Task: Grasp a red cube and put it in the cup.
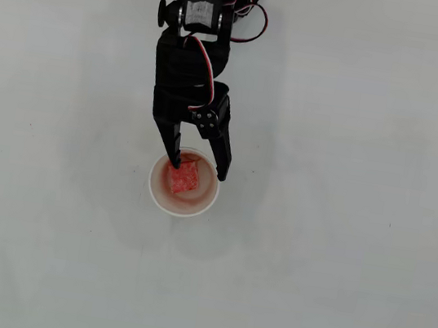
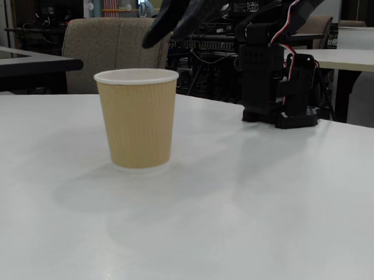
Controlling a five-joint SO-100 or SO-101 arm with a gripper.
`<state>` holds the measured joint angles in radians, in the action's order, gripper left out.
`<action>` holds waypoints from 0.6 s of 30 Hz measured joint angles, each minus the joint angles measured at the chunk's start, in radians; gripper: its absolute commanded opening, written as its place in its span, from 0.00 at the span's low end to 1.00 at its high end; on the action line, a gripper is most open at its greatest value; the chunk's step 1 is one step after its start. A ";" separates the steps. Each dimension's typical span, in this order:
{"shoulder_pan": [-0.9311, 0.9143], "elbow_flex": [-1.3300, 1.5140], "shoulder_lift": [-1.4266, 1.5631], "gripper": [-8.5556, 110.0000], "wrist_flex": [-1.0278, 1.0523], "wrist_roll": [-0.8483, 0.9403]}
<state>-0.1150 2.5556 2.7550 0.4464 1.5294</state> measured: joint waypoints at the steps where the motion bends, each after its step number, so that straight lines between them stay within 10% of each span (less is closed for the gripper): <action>1: -0.012 0.005 0.008 0.27 0.000 -0.003; 18: -0.287 0.089 0.160 0.10 0.000 -0.186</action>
<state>-0.4019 2.6446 2.9146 0.4464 1.3438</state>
